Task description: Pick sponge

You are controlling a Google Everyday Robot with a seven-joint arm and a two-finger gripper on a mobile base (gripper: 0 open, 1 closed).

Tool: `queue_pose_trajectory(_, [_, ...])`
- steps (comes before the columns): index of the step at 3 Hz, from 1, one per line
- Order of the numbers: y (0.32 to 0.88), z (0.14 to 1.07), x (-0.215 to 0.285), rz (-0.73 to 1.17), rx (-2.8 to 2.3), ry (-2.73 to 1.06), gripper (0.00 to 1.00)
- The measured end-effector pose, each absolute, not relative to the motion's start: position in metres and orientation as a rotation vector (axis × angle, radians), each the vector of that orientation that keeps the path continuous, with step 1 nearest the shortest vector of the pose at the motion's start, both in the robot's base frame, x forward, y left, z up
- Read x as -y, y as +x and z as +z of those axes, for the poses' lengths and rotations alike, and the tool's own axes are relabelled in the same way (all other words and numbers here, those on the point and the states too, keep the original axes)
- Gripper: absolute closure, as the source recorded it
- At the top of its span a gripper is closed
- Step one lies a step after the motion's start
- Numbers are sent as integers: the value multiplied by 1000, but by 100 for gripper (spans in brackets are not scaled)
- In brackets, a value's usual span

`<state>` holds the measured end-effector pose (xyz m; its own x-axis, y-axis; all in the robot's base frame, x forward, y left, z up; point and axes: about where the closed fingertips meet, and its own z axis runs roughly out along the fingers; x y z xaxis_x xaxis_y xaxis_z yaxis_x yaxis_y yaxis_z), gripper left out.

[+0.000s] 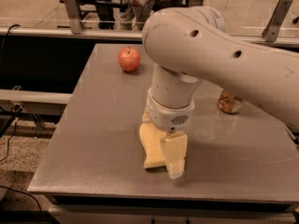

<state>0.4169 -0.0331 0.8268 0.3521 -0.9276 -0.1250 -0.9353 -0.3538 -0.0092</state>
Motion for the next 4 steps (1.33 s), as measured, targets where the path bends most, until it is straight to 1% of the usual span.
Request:
queue_pose_trajectory(2, [432,839,35,154,-1802,-2442,61])
queue_pose_trajectory(3, [446,860,37,191,-1824,-2390,83])
queue_pose_trajectory(4, [463,891,40,241,-1818,-2337,100])
